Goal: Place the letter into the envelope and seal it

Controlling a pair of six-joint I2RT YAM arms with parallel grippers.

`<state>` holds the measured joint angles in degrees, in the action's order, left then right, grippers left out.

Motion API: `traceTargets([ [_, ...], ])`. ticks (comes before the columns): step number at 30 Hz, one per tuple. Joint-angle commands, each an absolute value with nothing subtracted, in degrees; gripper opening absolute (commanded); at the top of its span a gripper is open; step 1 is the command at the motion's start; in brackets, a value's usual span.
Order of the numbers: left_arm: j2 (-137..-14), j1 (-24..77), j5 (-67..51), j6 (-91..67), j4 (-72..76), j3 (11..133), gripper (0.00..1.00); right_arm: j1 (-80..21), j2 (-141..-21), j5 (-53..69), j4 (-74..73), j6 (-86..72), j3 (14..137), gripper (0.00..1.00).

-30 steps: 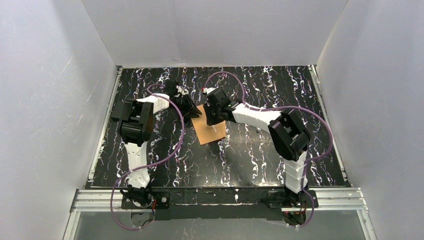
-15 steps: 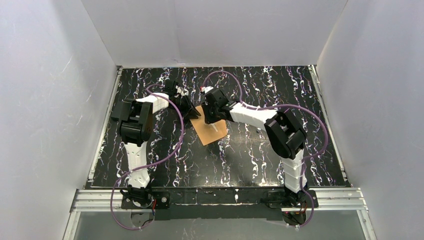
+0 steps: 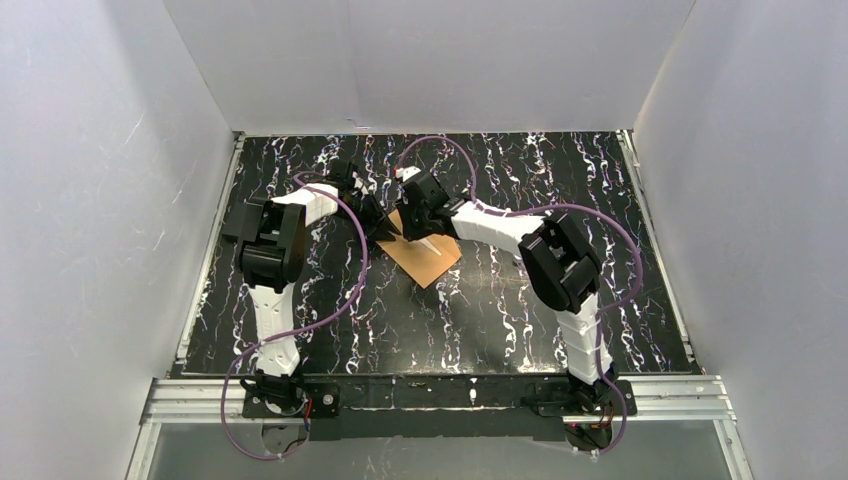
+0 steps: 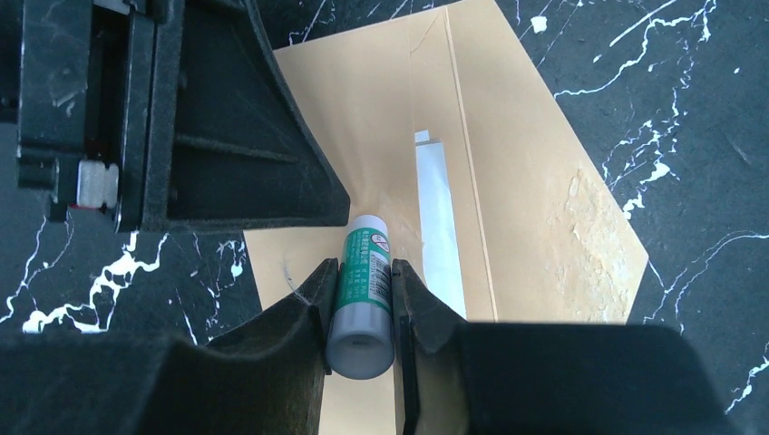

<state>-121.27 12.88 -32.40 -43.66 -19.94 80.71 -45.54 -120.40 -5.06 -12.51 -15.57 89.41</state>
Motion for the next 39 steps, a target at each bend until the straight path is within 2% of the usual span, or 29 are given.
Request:
traceTargets([
  [1,-123.95,13.27,-22.38,-46.56,-27.86,79.73,0.24,-45.86,-117.19,-6.04,-20.58,-12.81,86.24,0.01],
  [9,-123.93,13.25,-19.11,-50.19,-28.39,79.60,0.24,-45.88,-113.14,-5.69,-24.59,-10.36,82.37,0.01],
  [16,-124.83,13.35,-21.57,-48.98,-27.69,79.00,0.23,-45.89,-117.40,-7.84,-19.74,-12.24,82.73,0.01],
  [27,-125.85,13.71,-23.53,-46.34,-28.74,79.84,0.22,-45.97,-124.28,-8.61,-16.83,-13.18,90.39,0.01],
  [39,-125.33,13.60,-19.79,-48.65,-31.13,81.29,0.20,-45.93,-113.56,-3.63,-22.00,-9.71,80.05,0.01],
])
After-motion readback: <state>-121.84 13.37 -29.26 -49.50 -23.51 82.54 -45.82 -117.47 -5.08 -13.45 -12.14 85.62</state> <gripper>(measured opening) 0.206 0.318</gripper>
